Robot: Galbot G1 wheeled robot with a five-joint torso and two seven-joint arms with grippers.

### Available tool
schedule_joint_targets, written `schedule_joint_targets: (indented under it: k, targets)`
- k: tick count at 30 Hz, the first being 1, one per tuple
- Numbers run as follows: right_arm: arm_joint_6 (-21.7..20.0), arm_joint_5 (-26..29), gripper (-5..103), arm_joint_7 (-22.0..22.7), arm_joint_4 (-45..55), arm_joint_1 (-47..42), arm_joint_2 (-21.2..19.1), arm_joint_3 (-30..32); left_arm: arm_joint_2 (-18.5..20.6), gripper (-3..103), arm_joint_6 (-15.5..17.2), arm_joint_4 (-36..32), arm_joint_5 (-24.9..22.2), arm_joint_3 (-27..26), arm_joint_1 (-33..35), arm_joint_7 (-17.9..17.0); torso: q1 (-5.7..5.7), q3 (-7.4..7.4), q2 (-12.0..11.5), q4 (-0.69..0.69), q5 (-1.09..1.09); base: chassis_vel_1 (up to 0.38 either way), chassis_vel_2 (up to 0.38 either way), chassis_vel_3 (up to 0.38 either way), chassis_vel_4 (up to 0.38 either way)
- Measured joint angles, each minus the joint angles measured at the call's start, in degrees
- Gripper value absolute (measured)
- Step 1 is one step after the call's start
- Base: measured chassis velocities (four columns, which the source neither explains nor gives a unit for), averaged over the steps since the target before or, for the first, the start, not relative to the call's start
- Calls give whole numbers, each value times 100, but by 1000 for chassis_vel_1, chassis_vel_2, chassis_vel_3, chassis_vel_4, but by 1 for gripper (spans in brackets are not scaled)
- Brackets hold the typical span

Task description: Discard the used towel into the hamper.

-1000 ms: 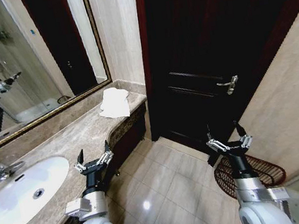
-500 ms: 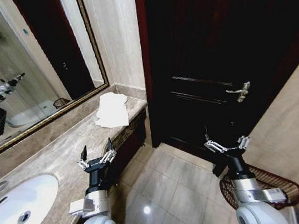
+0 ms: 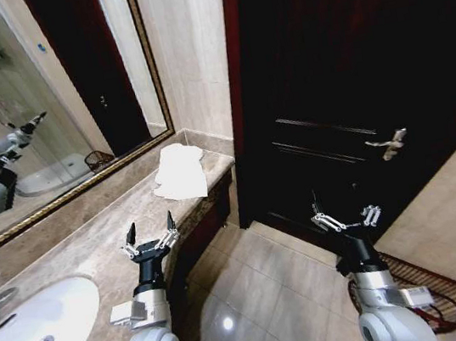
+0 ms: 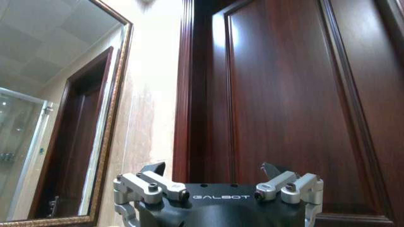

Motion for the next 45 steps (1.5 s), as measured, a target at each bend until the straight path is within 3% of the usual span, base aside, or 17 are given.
schedule_joint_targets:
  k: [4, 11, 31, 42, 45]
  targets:
    - [82, -35, 100, -38, -29, -19, -1, -22, -2, 100, 0, 44, 23, 4, -7, 11, 0, 0, 0, -1, 4, -7, 60, 4, -11]
    - [155, 55, 100, -663, -92, -33, -15, 23, -5, 100, 8, 175, 154, -35, -63, -139, -3, 0, 1, 0, 3, -18, -44, 26, 45]
    - [179, 116, 100, -775, -134, -26, -35, 12, -5, 100, 55, 267, 443, -61, -96, -417, 1, 0, 1, -1, 3, -86, 86, 86, -84]
    - [154, -9, 100, -687, -257, 28, -177, -34, -4, 100, 466, 489, 505, -98, -331, -895, 1, 0, 0, -1, 1, -118, 122, 117, -119]
    - [97, -30, 100, -623, -269, 83, -237, -23, -5, 100, 705, 571, 396, -156, -484, -1030, -1, 0, 1, 0, 3, -71, 67, 66, -77]
